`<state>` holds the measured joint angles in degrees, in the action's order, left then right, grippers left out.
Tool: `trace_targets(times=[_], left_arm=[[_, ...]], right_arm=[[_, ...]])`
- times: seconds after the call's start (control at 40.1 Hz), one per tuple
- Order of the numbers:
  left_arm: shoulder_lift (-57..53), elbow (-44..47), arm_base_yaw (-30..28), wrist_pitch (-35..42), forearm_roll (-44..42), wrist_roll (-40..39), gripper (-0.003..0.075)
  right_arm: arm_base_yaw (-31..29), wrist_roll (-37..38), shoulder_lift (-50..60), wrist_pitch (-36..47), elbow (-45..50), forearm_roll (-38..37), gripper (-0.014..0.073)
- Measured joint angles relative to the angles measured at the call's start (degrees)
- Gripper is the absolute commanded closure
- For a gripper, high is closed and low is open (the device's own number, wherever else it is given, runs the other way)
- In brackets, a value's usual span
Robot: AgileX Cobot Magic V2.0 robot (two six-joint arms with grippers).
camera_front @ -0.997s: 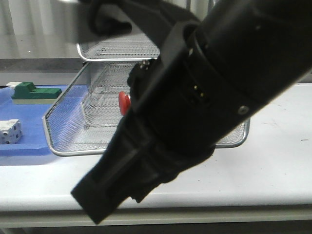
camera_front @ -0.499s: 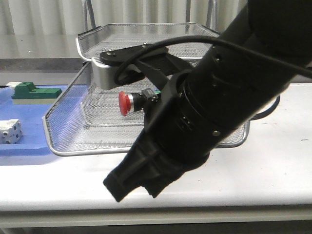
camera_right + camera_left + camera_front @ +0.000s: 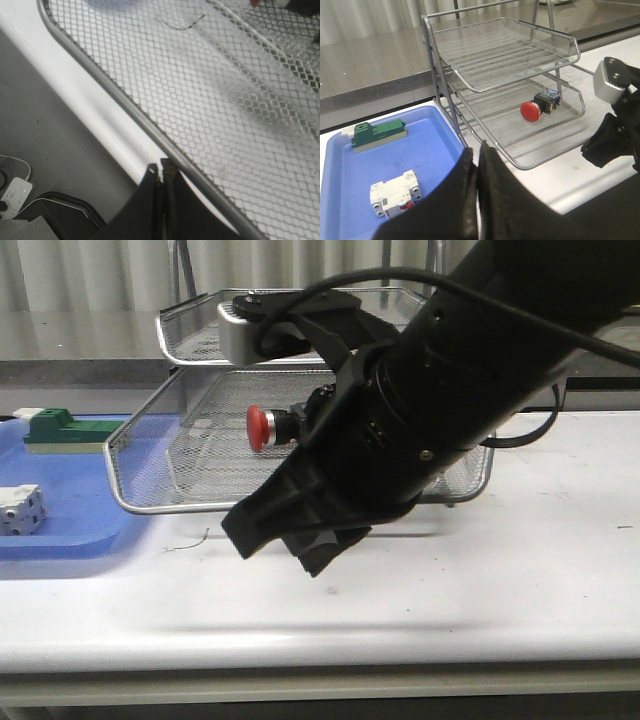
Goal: Place button on rack with both arms
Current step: 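Push the middle tray back into the rack with the right gripper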
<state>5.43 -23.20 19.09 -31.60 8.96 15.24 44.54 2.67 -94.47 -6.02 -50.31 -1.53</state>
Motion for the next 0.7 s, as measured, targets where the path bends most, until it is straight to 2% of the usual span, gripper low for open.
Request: trace_targets(times=[0.698], left_arm=[[0.0, 0.0, 0.0, 0.0, 0.0, 0.0, 0.0739]], right_arm=[[-8.15, 0.0, -12.31, -2.43, -17.57, -1.72, 0.0654]])
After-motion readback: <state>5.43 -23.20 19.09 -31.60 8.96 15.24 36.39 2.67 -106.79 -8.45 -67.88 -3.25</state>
